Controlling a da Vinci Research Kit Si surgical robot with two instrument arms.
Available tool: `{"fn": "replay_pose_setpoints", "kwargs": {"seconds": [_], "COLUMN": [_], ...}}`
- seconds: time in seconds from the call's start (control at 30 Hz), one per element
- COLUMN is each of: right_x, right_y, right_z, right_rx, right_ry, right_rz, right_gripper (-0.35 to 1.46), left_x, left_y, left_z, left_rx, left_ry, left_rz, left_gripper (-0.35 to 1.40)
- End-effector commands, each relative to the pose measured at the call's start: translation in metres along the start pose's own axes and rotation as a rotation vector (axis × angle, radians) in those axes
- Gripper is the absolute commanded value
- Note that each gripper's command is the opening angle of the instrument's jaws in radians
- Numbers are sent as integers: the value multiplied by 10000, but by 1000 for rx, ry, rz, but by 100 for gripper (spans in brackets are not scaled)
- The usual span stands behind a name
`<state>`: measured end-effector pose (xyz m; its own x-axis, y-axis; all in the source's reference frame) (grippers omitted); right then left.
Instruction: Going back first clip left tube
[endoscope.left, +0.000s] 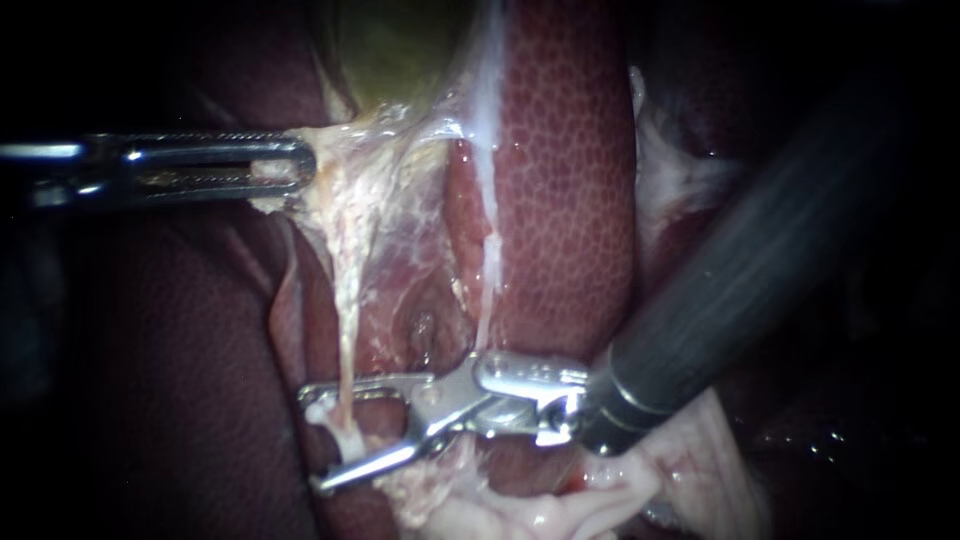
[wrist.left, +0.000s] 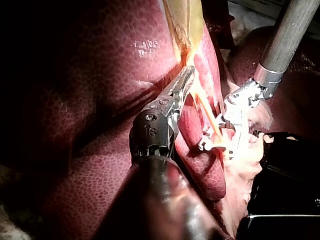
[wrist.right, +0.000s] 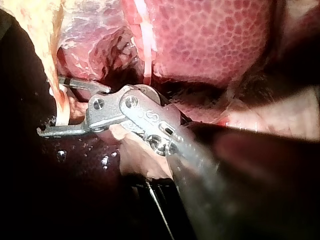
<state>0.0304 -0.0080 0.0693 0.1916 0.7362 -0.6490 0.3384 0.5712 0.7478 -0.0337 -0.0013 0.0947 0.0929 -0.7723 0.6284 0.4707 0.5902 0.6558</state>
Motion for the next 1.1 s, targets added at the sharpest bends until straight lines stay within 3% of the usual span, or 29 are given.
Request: {"fn": "replay_pose_setpoints", "kwargs": {"seconds": [0.03,0.53,0.9,1.1], "right_x": [0,-9,10,13], "right_y": [0,10,-5,-8], "right_z": [-1,-36,-65,-74], "right_rx": [0,-14,-12,-15], "right_ry": [0,6,14,17], "right_rz": [26,42,56,59], "right_gripper": [60,60,60,60], "left_x": [0,1,0,0], "left_y": [0,1,2,2], "left_z": [0,-5,-7,-7], "left_rx": [0,2,4,4], "left_ry": [0,1,1,1], "left_rz": [0,1,0,0], "left_gripper": [-35,-35,-35,-35]}}
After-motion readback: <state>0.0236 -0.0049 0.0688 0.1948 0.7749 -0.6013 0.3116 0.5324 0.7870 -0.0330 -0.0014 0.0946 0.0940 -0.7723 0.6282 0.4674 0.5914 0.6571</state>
